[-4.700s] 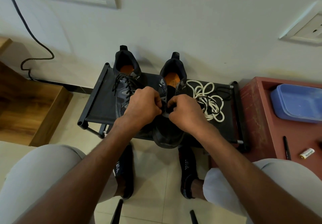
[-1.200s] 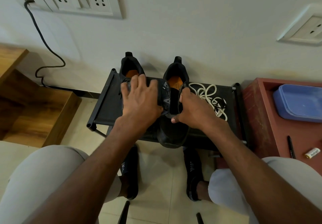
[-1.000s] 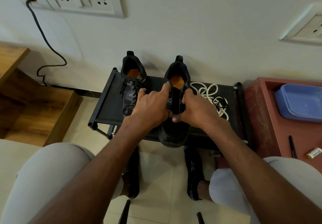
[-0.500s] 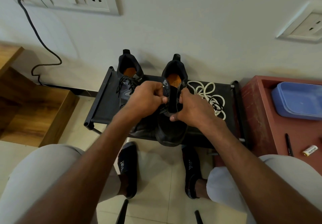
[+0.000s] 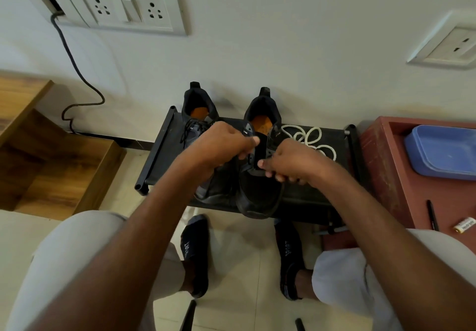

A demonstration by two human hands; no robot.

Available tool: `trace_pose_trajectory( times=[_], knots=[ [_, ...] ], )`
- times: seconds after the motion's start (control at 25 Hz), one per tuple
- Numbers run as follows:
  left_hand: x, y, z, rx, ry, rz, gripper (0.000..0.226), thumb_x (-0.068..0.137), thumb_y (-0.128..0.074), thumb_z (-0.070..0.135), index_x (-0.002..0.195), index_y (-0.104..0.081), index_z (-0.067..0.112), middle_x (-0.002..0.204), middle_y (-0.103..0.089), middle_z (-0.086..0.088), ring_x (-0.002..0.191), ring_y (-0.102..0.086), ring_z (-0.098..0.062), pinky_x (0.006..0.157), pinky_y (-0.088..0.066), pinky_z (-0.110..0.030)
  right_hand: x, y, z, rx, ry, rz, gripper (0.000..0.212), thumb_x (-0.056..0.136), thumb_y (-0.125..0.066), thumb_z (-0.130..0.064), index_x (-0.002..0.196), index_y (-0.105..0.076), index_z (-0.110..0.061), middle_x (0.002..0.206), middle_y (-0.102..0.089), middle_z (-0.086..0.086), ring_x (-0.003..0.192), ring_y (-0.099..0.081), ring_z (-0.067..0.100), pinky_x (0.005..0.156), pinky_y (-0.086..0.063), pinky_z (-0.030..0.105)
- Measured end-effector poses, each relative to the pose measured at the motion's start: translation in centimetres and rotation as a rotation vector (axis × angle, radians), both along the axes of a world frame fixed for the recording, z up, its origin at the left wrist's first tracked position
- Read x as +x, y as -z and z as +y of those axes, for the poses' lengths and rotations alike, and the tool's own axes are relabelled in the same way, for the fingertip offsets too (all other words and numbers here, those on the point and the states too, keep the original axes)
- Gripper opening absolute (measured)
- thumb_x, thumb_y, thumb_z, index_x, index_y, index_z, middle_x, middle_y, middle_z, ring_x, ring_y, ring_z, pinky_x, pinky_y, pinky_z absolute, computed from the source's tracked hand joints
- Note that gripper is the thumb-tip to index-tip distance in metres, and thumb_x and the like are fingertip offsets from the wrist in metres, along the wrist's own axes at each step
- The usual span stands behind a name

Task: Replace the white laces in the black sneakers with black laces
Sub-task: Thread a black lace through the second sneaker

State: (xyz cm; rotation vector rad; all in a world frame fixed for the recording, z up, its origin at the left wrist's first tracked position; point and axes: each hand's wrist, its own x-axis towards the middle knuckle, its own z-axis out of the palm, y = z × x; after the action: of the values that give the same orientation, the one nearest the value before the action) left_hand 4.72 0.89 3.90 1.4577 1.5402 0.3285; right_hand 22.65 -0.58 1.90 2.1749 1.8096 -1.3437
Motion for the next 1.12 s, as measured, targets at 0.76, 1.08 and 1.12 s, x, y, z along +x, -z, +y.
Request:
trace_pose_trajectory(
  times=[0.76, 1.08, 1.12],
  knots=[
    [3.4, -30.9, -7.0, 0.55, -0.141, -0.515, 0.023, 0.099, -0.065, 0.039, 0.097, -0.077, 0.019, 0.079, -0.072, 0.017, 0.066, -0.059, 0.006, 0.067, -0.037, -0.022, 1.6, -30.1, -6.6, 0.644, 0.227, 0.723, 0.027, 0.097, -0.071, -0.036, 0.103, -0.081, -0.012, 0.088, -0.077, 0.0, 0.075, -0.068, 0.012, 0.07, -0.05, 0.029],
    [2.8, -38.1, -8.4, 0.616, 0.006, -0.746, 0.03, 0.099, -0.061, 0.049, 0.099, -0.076, 0.023, 0.1, -0.077, 0.006, 0.1, -0.074, -0.015, 0.089, -0.047, -0.038, 2.2, -33.4, -7.4, 0.543, 0.364, 0.996, 0.027, 0.092, -0.077, -0.038, 0.108, -0.077, -0.015, 0.109, -0.08, 0.001, 0.086, -0.07, 0.014, 0.066, -0.048, 0.026],
    [2.5, -39.0, -8.5, 0.639, 0.023, -0.786, 0.033, 0.099, -0.06, 0.052, 0.101, -0.076, 0.023, 0.098, -0.076, 0.005, 0.096, -0.073, -0.014, 0.088, -0.049, -0.037, 2.3, -33.4, -7.3, 0.547, 0.359, 0.998, 0.028, 0.093, -0.075, -0.041, 0.107, -0.078, -0.017, 0.11, -0.08, 0.001, 0.087, -0.07, 0.014, 0.068, -0.049, 0.026]
  ],
)
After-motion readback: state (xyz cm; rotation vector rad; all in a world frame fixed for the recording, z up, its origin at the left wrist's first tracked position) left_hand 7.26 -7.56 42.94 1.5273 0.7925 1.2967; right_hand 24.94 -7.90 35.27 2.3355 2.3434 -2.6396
